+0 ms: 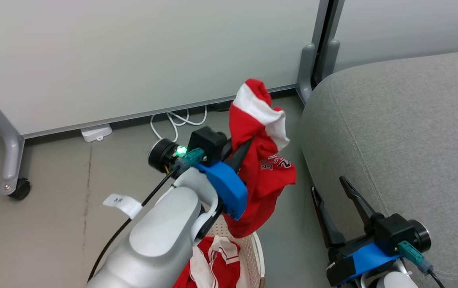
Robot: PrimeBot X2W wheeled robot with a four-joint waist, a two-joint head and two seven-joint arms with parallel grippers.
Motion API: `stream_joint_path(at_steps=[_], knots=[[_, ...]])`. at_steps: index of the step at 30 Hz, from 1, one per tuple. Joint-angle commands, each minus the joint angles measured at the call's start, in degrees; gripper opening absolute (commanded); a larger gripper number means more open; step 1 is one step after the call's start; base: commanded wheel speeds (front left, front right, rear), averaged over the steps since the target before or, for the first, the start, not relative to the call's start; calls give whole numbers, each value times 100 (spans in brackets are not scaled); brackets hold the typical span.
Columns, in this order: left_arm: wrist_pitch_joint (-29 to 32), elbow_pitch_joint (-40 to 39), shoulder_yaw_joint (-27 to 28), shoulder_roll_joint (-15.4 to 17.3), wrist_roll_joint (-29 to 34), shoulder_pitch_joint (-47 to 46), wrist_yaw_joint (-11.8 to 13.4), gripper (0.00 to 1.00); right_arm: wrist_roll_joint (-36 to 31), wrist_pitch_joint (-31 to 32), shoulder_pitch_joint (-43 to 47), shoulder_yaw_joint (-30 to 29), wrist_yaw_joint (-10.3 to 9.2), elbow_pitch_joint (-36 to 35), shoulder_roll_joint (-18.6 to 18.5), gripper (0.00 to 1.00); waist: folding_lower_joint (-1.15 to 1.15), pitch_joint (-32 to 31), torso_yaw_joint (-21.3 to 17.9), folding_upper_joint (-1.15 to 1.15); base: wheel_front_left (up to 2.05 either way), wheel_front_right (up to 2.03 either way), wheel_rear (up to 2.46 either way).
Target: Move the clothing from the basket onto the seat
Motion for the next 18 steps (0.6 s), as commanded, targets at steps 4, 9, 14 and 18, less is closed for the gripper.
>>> stream_joint_path(at_steps=[4, 9, 14, 18], knots=[[91, -183, -214, 5, -247, -335, 82, 0, 23, -22, -17, 60, 3, 25, -16, 100, 0, 15, -90, 0, 0, 0, 0], [114, -338, -476, 5, -548, -585, 155, 0, 38, -21, -56, 107, 3, 46, -16, 100, 0, 20, -147, 0, 0, 0, 0], [17, -324, -669, 4, -797, -696, 287, 0, 26, -7, -84, 164, 3, 82, -16, 100, 0, 4, -208, 0, 0, 0, 0], [-35, -232, -795, 5, -937, -735, 342, 0, 13, 0, -95, 169, 3, 92, -16, 100, 0, 6, -233, 0, 0, 0, 0]])
